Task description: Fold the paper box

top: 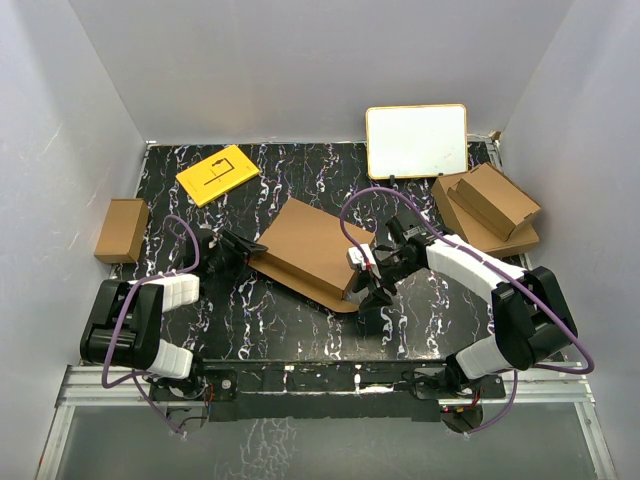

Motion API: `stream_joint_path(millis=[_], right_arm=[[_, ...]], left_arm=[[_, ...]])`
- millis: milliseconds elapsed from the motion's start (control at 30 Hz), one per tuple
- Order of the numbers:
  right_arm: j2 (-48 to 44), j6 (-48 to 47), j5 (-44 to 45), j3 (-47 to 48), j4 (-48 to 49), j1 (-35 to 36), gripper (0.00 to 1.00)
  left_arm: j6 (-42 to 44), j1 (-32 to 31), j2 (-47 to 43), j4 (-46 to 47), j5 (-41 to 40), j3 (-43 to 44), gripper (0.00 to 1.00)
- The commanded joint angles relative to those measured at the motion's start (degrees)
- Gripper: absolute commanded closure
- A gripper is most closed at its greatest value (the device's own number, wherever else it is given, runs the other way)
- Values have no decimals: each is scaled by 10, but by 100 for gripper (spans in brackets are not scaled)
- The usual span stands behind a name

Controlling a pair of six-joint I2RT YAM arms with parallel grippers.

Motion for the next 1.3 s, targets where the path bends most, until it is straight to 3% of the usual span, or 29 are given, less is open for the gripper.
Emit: stream_joint_path(millis=[0,300,533,700,967,1267], right_arm=[[-8,-23,-26,-1,9,4,48],[-28,-89,-24,8,-36,13,48],[-67,-132,52,-27,-19,57,47],[-92,-93,132,-69,64,108,47],[-85,-39,228,-86,161,167,55],[-77,-18,274,-98,195,206,57]], left_arm=[[12,-3,-3,-29,-10,12,44],[15,-3,3,-34,-7,16,44],[21,-3,4,-38,-2,20,44],[23,-2,7,-37,-1,18,44],[27,-3,3,-43,0,20,44],[27,-3,8,-40,2,20,44]])
